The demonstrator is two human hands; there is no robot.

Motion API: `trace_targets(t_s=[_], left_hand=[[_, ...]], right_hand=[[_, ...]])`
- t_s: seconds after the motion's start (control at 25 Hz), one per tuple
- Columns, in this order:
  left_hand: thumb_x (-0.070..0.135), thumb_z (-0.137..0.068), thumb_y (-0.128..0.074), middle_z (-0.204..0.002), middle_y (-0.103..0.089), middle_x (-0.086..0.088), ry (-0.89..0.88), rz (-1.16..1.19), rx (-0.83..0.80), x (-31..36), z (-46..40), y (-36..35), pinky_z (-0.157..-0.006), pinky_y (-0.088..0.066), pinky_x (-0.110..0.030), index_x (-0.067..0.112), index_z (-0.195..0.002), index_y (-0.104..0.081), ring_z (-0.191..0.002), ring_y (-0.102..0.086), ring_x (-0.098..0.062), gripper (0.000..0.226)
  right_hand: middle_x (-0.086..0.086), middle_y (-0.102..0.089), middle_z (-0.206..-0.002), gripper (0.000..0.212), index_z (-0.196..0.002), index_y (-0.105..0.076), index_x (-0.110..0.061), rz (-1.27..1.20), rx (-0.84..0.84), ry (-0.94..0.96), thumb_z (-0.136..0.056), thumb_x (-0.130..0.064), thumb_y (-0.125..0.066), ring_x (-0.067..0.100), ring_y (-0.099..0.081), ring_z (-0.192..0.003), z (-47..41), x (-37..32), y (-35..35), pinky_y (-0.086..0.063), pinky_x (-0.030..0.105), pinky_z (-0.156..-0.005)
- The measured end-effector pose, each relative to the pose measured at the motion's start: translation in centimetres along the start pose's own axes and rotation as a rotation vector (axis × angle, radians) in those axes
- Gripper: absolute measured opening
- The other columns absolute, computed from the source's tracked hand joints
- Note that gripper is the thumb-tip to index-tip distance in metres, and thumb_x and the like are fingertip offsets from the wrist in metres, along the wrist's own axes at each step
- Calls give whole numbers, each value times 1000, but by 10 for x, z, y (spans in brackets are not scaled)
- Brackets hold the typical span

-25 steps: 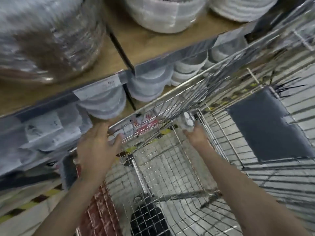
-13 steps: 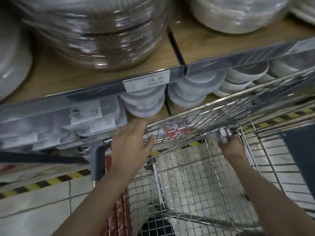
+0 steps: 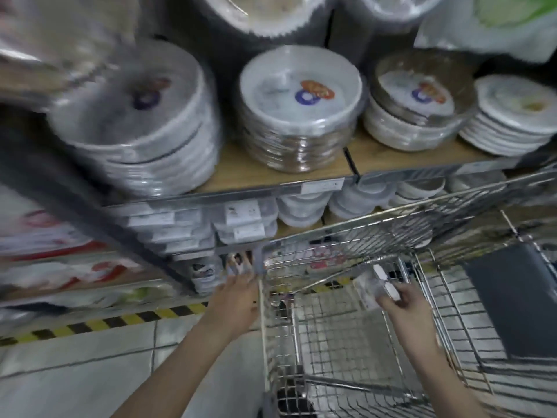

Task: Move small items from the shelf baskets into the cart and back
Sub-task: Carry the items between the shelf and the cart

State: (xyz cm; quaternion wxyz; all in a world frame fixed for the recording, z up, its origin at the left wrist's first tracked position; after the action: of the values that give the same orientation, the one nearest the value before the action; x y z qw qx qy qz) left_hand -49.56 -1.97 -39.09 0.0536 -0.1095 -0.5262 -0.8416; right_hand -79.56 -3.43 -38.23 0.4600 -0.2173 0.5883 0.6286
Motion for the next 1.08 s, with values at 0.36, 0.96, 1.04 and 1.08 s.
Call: trace_targets(t_s=[0.36, 0.96, 1.04, 1.08], left_hand=[[36, -97, -46, -136, -51, 3, 374, 340, 278, -168, 340, 67, -90, -43, -25, 23, -138, -42, -116, -54, -14, 43], [40, -96, -47, -129, -52, 18, 841, 567, 864, -400, 613, 126, -95, -38, -16, 29, -133, -46, -116, -48, 1, 39], [40, -96, -47, -131, -50, 17, 795, 515, 902, -449, 602, 156, -94, -37, -15, 29, -135, -44, -117, -47, 1, 41], [41, -96, -47, -132, -50, 17, 776, 491, 924, -475, 599, 171, -93, -37, -15, 29, -136, -44, -118, -46, 1, 42]], right_hand=[[-7, -71, -92, 21, -97, -67, -23, -305, -424, 288, -83, -8, -69, 1, -66, -81, 255, -219, -96, -51, 12, -66], [4, -71, -85, 18, -87, -71, -28, -189, -1036, 564, -78, -14, -75, 22, -65, -82, 492, -438, -363, -52, 24, -70], [2, -72, -84, 18, -85, -72, -28, -243, -1007, 536, -77, -12, -75, 20, -66, -83, 496, -466, -402, -53, 24, -73], [1, -72, -87, 17, -88, -72, -27, -254, -1000, 521, -77, -15, -75, 20, -67, -87, 496, -483, -425, -55, 30, -80]])
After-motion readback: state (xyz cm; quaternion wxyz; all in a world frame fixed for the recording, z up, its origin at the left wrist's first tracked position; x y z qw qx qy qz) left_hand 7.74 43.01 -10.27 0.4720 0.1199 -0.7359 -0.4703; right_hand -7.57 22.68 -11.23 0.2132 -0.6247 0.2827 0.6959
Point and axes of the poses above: each hand's wrist, its own z-axis away from the middle knuckle, its own y-axis out of the back of the hand, x = y × z, the point moved 1 cm from there along -z, towards the middle knuckle
